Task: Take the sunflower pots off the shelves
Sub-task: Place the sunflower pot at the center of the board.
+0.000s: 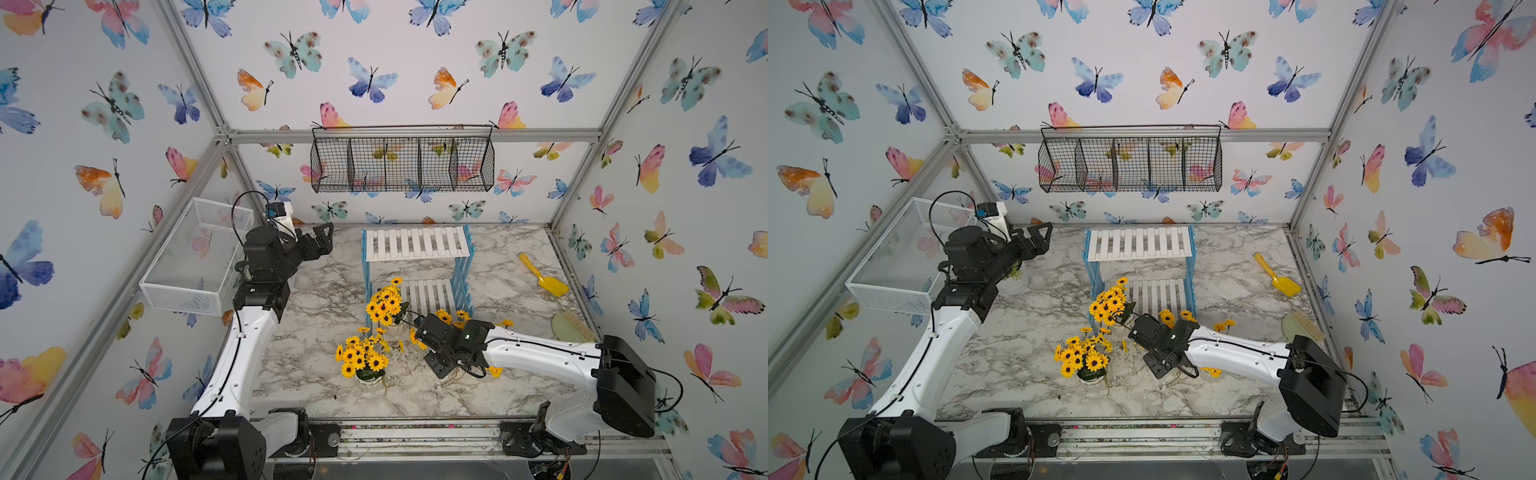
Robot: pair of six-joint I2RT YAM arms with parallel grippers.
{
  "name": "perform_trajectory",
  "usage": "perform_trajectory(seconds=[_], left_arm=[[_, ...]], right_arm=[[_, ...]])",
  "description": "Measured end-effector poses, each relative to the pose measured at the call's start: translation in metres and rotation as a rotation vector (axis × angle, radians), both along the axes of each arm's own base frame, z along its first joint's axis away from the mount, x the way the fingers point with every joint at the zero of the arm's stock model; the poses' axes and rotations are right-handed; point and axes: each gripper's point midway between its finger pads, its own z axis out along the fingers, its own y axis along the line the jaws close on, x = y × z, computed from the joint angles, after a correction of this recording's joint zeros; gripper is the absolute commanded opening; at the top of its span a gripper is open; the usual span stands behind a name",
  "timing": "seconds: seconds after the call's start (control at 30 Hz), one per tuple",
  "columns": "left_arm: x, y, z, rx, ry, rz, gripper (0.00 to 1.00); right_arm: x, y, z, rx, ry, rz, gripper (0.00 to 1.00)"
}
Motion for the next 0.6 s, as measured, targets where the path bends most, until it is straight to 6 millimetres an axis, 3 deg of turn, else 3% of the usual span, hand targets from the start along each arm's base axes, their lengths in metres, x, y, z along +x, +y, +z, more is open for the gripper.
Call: perform_trajectory(seconds=[0.17, 0.43, 0.6], left_arm=[[0.000, 0.000, 0.000, 0.000, 0.000, -0.001, 0.99], [0.000, 0.000, 0.000, 0.000, 0.000, -0.001, 0.99], [0.000, 0.000, 0.000, 0.000, 0.000, 0.000, 0.99]], right_arm=[[-0.001, -0.002, -0.003, -0.001, 0.004, -0.010, 0.34], [-0.002, -0.002, 0.002, 0.015, 0.001, -0.014, 0.45], [-0.002, 0.002, 0.021, 0.056, -0.011, -0.011, 0.50]])
